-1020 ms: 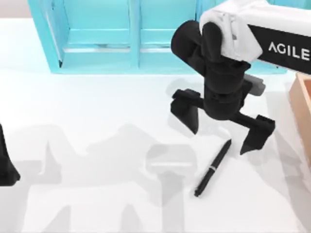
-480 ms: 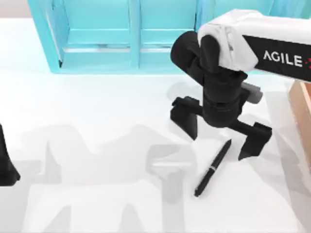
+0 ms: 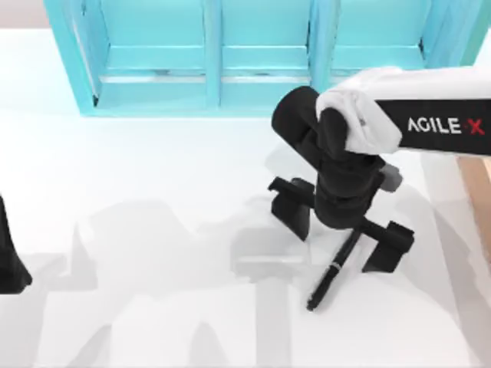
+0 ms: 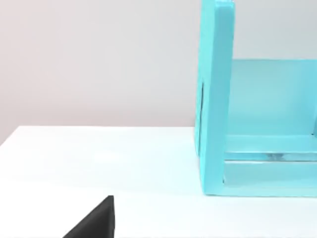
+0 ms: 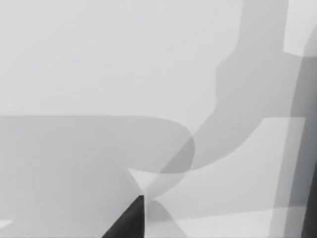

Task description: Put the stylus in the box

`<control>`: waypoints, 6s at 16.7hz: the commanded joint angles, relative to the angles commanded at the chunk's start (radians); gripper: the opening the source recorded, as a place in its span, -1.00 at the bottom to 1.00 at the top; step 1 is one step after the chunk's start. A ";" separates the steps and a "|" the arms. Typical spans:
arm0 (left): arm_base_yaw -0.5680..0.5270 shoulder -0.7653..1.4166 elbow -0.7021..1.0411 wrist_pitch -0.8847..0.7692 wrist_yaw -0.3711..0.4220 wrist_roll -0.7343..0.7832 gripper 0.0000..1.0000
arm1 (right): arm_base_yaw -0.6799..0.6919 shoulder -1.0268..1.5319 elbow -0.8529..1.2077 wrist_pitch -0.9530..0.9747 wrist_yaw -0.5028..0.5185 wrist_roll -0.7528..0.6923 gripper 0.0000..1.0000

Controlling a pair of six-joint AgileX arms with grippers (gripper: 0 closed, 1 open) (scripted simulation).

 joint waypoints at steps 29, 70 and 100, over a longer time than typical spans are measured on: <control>0.000 0.000 0.000 0.000 0.000 0.000 1.00 | 0.008 -0.068 0.100 -0.061 -0.029 0.023 -1.00; 0.000 0.000 0.000 0.000 0.000 0.000 1.00 | -0.999 -0.322 0.134 -0.353 -0.009 -0.067 -1.00; 0.000 0.000 0.000 0.000 0.000 0.000 1.00 | -1.018 -0.334 -0.081 -0.159 -0.028 -0.059 1.00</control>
